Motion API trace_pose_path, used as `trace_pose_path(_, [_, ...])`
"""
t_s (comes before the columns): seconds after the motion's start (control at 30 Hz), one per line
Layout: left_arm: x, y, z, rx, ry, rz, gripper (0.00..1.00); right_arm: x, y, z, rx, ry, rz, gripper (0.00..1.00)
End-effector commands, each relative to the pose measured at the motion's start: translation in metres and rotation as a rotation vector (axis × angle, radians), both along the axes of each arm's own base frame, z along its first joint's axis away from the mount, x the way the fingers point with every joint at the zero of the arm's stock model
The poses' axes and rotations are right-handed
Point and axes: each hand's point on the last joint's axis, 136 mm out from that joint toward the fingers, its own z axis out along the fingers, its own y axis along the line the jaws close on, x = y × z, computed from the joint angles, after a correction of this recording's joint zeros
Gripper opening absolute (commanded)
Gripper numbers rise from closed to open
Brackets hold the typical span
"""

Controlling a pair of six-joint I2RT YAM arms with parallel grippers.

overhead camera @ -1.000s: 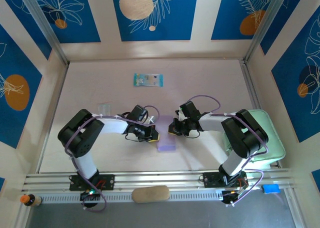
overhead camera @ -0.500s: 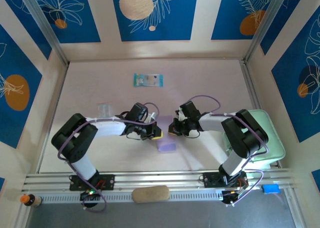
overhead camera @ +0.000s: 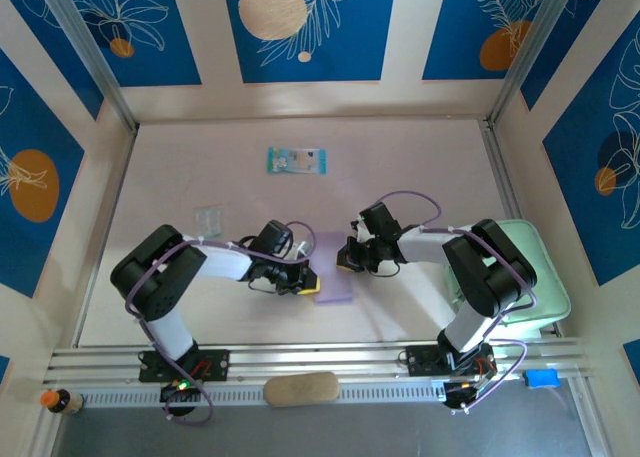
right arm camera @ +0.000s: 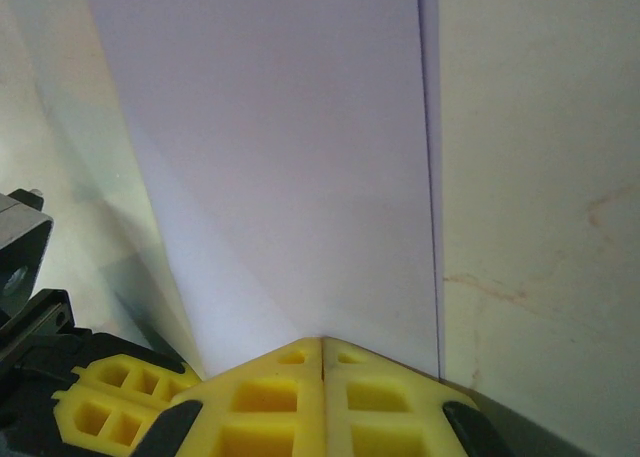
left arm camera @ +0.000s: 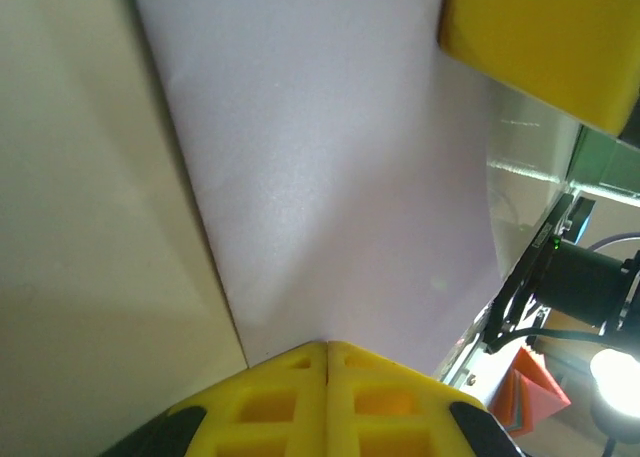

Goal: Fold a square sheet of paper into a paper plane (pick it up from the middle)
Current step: First fold the square sheet of paper in half at the center of the table.

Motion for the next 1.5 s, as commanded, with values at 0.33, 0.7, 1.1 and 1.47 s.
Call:
trace_pose_path(0.33, [-0.001,-0.016,0.036,-0.062,-0.027,0.003,0.03,-0.031,-0.03,-0.035,-0.151,0.128,-0.029,0.0])
trace_pose_path(0.7, [-0.027,0.001,-0.018,0.035,0.058,-0.015,0.0,-0.032,-0.031,-0.037,-0.156,0.132,-0.031,0.0])
trace_pose_path(1.1, [-0.023,0.011,-0.001,0.082,-0.031,-0.021,0.0,-0.031,-0.03,-0.038,-0.152,0.132,-0.028,0.0])
trace_pose_path(1.47, [-0.022,-0.016,0.02,-0.021,-0.012,-0.052,0.02,-0.031,-0.03,-0.038,-0.152,0.134,-0.029,0.0])
